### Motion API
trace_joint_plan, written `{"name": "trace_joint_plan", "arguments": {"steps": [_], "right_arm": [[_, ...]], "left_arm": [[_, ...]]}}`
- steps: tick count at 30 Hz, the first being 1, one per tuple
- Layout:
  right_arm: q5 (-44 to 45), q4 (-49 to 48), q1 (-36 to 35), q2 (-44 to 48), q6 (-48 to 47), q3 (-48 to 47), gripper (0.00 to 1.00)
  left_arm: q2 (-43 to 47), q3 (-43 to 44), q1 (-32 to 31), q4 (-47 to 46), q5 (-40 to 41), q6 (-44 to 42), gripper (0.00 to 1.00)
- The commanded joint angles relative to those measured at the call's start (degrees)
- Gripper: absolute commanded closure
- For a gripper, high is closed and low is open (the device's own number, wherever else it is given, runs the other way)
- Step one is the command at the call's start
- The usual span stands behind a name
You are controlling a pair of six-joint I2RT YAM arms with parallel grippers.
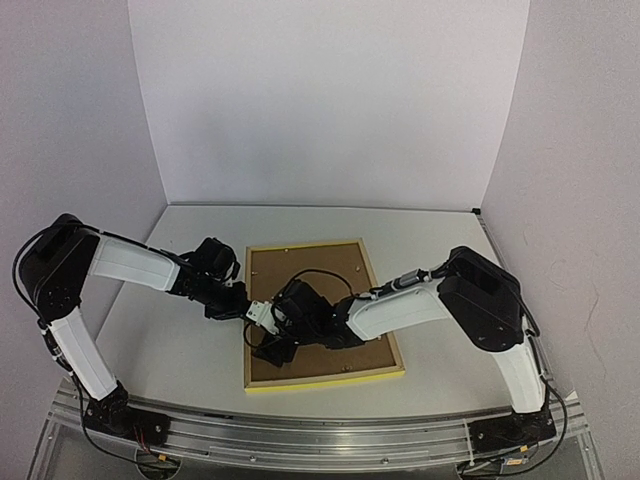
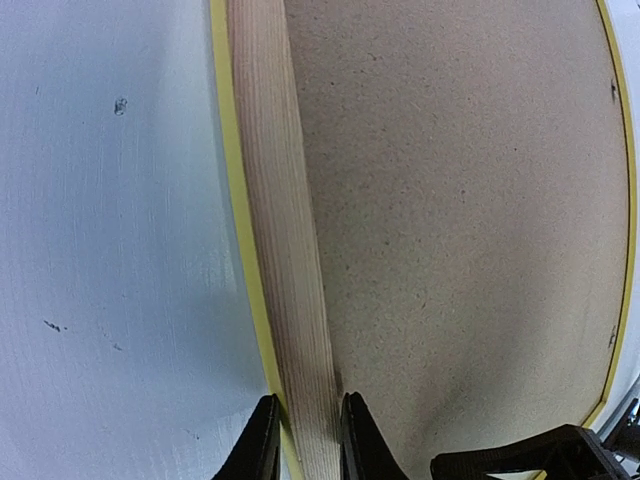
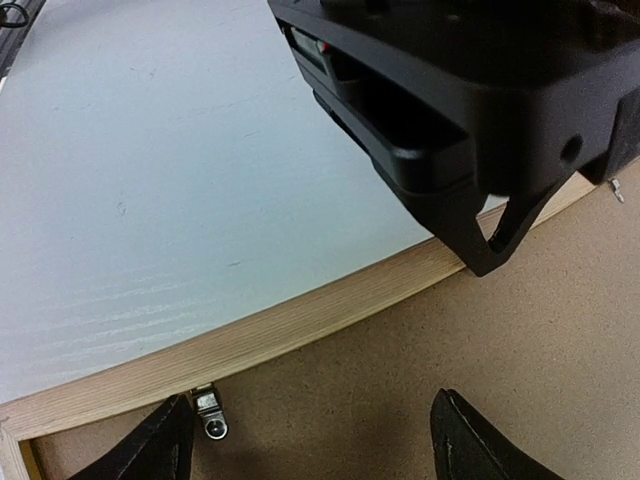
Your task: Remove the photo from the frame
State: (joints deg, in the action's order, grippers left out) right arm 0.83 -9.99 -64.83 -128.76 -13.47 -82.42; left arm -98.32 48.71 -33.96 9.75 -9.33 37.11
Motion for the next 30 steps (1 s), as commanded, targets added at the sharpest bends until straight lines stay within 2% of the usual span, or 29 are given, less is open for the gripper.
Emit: {"name": "trace_joint_plan", "arguments": {"steps": [1,6,10,18,25,30], "right_arm": [[4.24,-0.71,-0.94,-2.99,0.04,-2.1,0.23],[14.31,-1.59,-1.61,-5.76,3.14,-4.3,0.28],[22.81,-2.12,-1.62,-6.07,11.69,-4.3,0.31],[26.63,-2.06,-1.61,-5.36,28.71,-1.25,0.37],[27.56,0.67,-1.61,-4.58,33.93,-1.29,0.38],[25.43,0.76,-1.63,-1.49,32.2,-0.99,0.37]], "left_arm": [[-0.45,-2.73,0.28,-0.35,-1.3,0.55,0.87],[1.12,-4.8,0.21,-1.3,-2.29,2.11,0.94],[1.98,-6.12,0.21,-1.02,-1.81,4.17,1.0],[3.19,-7.86,0.21,0.96,-0.21,8.02,1.0],[3.06,-8.12,0.21,0.22,-0.34,8.73,1.0],[3.63,-7.7,0.21,-1.26,-1.61,7.08,1.0]]}}
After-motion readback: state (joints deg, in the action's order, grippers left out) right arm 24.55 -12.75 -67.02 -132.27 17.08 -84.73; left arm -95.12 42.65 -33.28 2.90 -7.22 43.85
